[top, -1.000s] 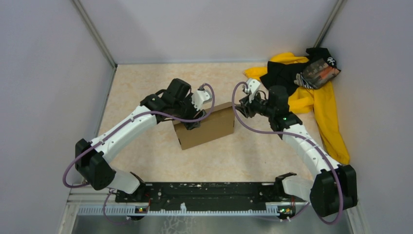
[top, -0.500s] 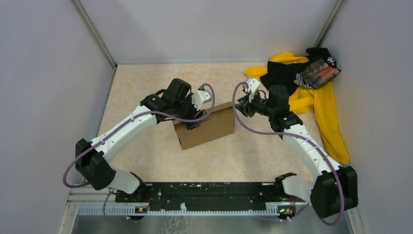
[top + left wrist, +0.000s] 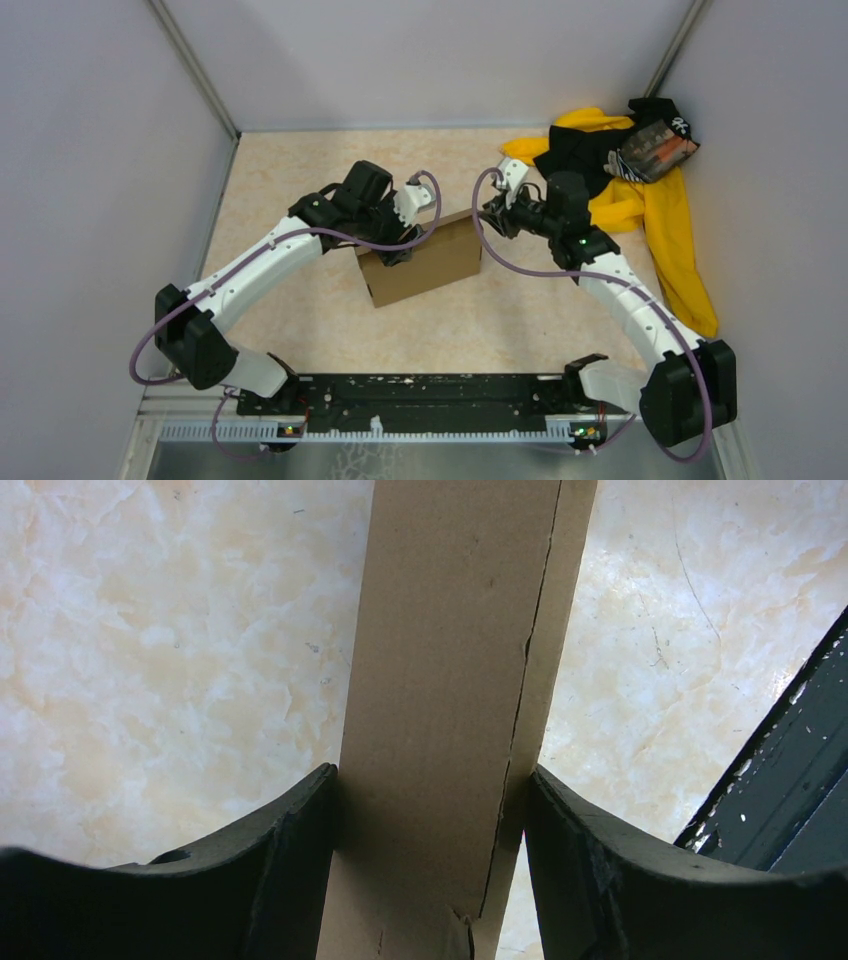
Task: Fold the paper box
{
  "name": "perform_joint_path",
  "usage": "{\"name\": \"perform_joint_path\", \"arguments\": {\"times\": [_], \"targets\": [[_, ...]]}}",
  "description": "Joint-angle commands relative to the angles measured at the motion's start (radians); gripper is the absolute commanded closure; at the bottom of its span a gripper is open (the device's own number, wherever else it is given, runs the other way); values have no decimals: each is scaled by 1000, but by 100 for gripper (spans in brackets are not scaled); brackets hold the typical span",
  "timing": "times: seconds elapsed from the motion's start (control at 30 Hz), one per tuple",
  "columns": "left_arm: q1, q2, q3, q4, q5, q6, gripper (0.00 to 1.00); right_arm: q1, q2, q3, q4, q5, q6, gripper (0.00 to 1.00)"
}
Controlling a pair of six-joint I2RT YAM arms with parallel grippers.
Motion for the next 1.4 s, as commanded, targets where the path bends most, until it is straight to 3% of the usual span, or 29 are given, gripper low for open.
{"name": "perform_joint_path", "arguments": {"times": [0.0,0.43,0.53,0.6,1.37], "targets": [[-2,27,9,-21,57,-5,45,21,-6,61,1,20,-22,77],[-6,23,9,-22,65,-7,45,51,-4,69,-44,84,-24,82],[-6,22,9,-22,66,-8,45,53,-3,69,-50,98,-23,70],[-6,21,9,-21,66,-9,45,53,-6,63,-47,108,-23,68],[-13,27,20,-28,47,-14,45,53,4,104,-90,129,4,88]]}}
